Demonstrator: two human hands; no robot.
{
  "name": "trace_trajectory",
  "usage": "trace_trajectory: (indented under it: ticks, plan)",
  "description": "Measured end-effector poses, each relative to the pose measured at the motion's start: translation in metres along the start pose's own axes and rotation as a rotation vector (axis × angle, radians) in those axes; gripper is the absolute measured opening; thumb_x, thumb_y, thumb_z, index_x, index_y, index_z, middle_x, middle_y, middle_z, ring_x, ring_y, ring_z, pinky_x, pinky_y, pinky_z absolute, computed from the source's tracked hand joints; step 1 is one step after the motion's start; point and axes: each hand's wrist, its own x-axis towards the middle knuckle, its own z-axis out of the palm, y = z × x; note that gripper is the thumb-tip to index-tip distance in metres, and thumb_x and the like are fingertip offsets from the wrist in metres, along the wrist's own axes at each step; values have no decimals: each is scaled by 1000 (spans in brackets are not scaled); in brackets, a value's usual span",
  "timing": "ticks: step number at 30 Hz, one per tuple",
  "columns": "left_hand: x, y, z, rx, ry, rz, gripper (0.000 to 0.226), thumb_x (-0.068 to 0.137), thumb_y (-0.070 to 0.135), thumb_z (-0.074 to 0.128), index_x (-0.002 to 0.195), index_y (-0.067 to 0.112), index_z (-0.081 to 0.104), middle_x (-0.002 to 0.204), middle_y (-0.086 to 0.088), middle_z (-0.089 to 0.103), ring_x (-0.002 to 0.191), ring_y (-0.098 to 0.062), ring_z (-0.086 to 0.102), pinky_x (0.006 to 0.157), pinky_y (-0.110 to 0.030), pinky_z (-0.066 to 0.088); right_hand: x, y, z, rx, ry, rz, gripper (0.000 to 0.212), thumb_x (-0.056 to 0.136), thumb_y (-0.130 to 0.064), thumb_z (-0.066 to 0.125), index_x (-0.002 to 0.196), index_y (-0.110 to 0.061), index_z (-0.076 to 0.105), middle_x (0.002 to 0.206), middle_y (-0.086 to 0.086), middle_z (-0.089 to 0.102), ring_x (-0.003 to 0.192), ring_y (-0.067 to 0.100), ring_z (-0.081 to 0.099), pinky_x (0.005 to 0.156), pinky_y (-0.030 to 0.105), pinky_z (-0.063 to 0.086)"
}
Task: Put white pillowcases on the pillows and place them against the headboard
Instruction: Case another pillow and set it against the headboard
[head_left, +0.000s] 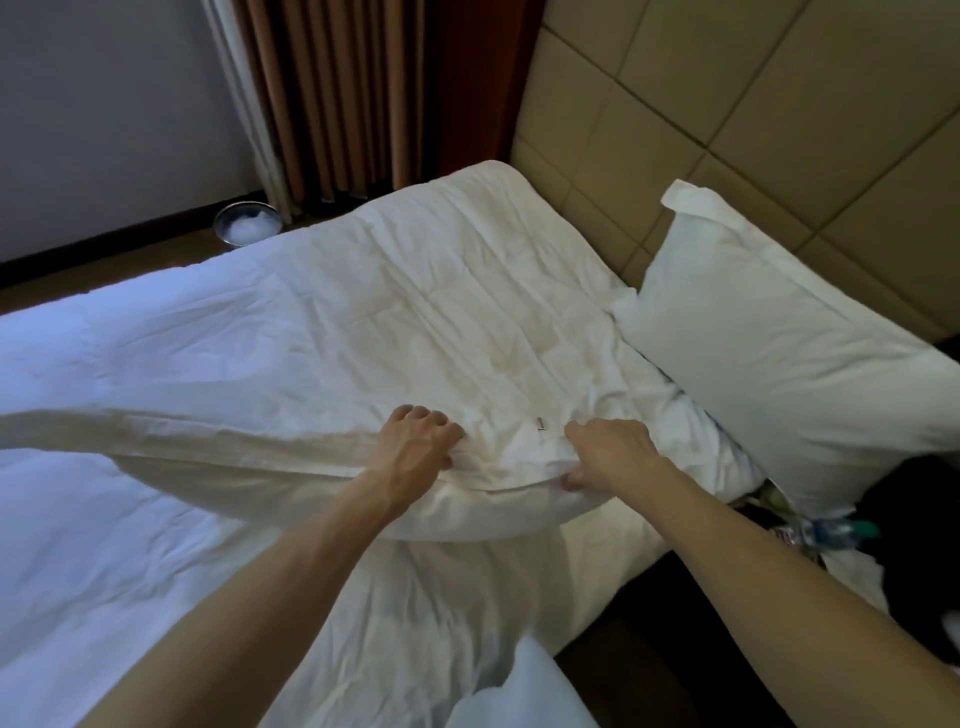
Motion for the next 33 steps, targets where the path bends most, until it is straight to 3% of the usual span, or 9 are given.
trace_trajectory:
  ticks: [3,5,7,10,16,20,25,29,33]
  plan:
    - [-3,6,3,29,56,-22,18,85,29,68,102,26,69,90,5,69,87,-22,63,87,-36,47,-17,21,22,16,207,-10,48,81,-39,72,118,-17,50,95,4,58,73,24,58,55,31,36]
    - [-4,9,0,74,99,-37,10,83,18,67,91,22,69,78,3,64,76,-23,60,79,-36,46,-27,27,36,-29,360,-48,48,60,-15,86,100,-14,60,75,4,52,55,21,42,45,27,22]
    - [-2,12,-6,102,132,-31,12,77,8,67,81,19,66,69,1,60,67,-24,56,71,-36,45,-34,31,43,-66,475,-67,53,41,5,82,88,-13,64,68,4,50,52,21,43,43,26,19]
    - [5,13,-22,99,157,-28,15,74,6,66,76,19,61,64,2,58,63,-23,54,64,-35,42,-40,37,53,-88,561,-73,52,43,14,70,88,-12,62,73,6,51,59,24,49,44,29,24]
    - [19,-9,-58,30,221,-185,11,77,12,69,80,23,69,73,1,69,73,-26,59,62,-32,36,-48,62,70,-9,681,-67,37,68,7,63,98,-11,51,85,8,52,73,25,50,50,33,41]
    - [22,-15,-56,53,186,-236,7,81,19,70,82,25,73,76,2,71,78,-26,58,67,-34,37,-53,74,83,41,490,-262,30,86,-49,60,84,-19,61,84,-2,58,78,19,54,69,34,49]
    - [26,1,-41,71,147,-182,13,83,14,65,84,25,72,77,4,71,78,-24,57,68,-34,38,-49,58,51,245,913,-162,25,88,-32,62,69,-16,56,70,0,54,65,18,49,53,32,43]
    - [28,-3,-39,44,181,-203,17,83,10,63,86,23,73,78,2,71,78,-25,55,66,-35,39,-20,37,30,262,550,-145,33,88,-43,62,111,-20,59,109,0,60,99,22,56,84,36,47]
    - [24,-9,-37,13,216,-184,16,89,14,61,89,24,74,80,4,71,76,-22,56,68,-34,42,0,13,26,185,373,-37,27,92,-22,57,118,-19,51,113,5,58,101,27,56,81,37,39]
